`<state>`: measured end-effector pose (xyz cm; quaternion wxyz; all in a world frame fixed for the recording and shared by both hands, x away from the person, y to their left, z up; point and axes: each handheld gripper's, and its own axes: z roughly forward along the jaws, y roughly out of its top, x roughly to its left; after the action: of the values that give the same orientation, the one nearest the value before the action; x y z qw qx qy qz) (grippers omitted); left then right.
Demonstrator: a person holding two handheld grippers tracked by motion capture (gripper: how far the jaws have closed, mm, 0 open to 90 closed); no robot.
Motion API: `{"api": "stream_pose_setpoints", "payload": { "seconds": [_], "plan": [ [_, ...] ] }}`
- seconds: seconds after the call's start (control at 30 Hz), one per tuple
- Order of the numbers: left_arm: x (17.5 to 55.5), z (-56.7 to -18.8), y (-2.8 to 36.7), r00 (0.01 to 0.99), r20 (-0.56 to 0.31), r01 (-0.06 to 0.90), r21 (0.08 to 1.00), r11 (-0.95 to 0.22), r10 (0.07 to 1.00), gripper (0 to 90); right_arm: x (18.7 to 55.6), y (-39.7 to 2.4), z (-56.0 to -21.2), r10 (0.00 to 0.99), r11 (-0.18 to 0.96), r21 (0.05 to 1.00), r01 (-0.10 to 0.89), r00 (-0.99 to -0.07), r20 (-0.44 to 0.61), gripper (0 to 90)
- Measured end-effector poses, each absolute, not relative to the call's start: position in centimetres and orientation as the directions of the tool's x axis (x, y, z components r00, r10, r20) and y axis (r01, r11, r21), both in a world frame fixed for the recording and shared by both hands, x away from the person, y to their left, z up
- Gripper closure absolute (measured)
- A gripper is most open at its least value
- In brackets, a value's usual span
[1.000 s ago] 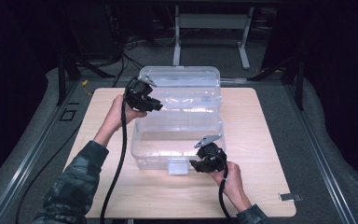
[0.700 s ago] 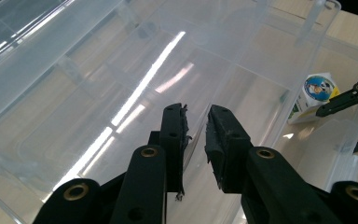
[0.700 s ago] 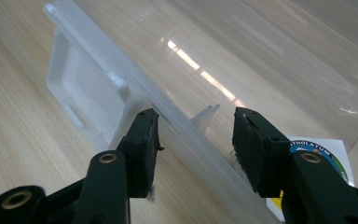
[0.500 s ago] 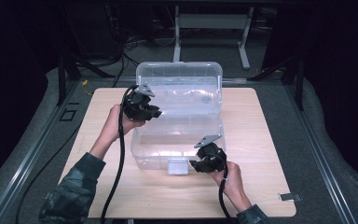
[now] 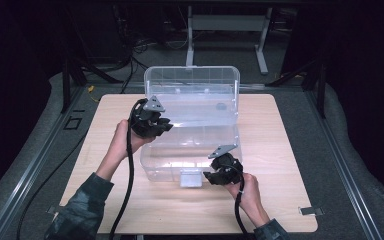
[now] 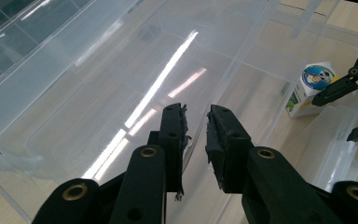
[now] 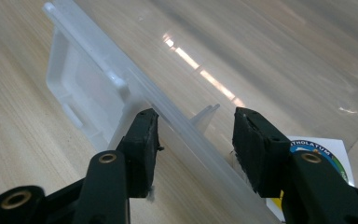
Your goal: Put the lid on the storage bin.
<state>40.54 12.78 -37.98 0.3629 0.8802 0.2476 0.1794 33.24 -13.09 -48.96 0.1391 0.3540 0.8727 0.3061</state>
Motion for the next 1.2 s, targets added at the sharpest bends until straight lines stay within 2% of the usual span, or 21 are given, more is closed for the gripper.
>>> {"api": "stream_pose_setpoints", "payload": {
  "seconds": [1.2],
  "plan": [
    [37.7, -39.5, 13.5, 0.818, 0.119, 0.282, 0.770, -0.572, 0.563, 74.6, 33.2, -13.1, -49.0, 0.704, 0.565, 0.631, 0.532, -0.709, -0.032, 50.4]
  ]
}}
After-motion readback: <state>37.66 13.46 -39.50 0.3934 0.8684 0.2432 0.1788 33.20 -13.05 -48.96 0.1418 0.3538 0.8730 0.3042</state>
